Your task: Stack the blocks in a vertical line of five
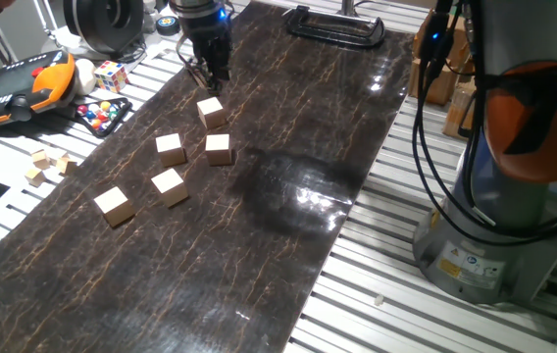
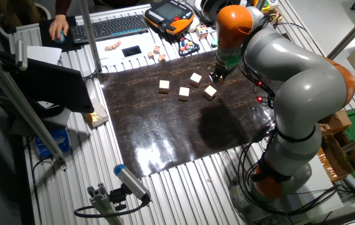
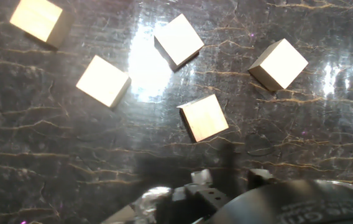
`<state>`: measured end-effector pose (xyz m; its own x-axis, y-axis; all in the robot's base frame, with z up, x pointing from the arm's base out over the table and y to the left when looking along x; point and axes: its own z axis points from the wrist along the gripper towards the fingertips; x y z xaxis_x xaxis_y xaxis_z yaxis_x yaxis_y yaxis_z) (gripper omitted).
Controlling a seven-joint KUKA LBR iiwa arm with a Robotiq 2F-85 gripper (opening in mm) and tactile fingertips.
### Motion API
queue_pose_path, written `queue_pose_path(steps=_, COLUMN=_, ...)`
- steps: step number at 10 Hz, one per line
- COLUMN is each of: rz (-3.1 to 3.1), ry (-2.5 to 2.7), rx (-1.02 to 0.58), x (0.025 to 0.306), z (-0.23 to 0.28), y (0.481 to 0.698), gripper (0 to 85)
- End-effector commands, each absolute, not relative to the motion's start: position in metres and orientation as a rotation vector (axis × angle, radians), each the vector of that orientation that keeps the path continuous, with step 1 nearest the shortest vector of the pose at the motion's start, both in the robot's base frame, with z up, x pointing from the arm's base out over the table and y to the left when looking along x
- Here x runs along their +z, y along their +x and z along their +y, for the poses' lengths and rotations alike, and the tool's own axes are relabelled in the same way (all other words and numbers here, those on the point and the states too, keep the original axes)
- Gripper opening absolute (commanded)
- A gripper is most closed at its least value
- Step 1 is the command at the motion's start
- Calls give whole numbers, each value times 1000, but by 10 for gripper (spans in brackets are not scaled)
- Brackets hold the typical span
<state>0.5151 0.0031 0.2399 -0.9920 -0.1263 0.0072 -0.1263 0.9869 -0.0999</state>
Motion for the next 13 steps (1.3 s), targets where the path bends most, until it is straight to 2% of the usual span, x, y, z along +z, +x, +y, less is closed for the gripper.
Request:
queue_pose_path(steps=1, rz=-3133, ry=194, rx=150, x=239, z=3, y=515, gripper=7)
queue_pose_path(steps=9, rz=-3138, ry=182, rx=133, x=231, z=5, y=516, gripper=10)
queue_pose_path(steps=13, rz=-3145, ry=178, rx=115, x=219, z=8, y=524, gripper=10)
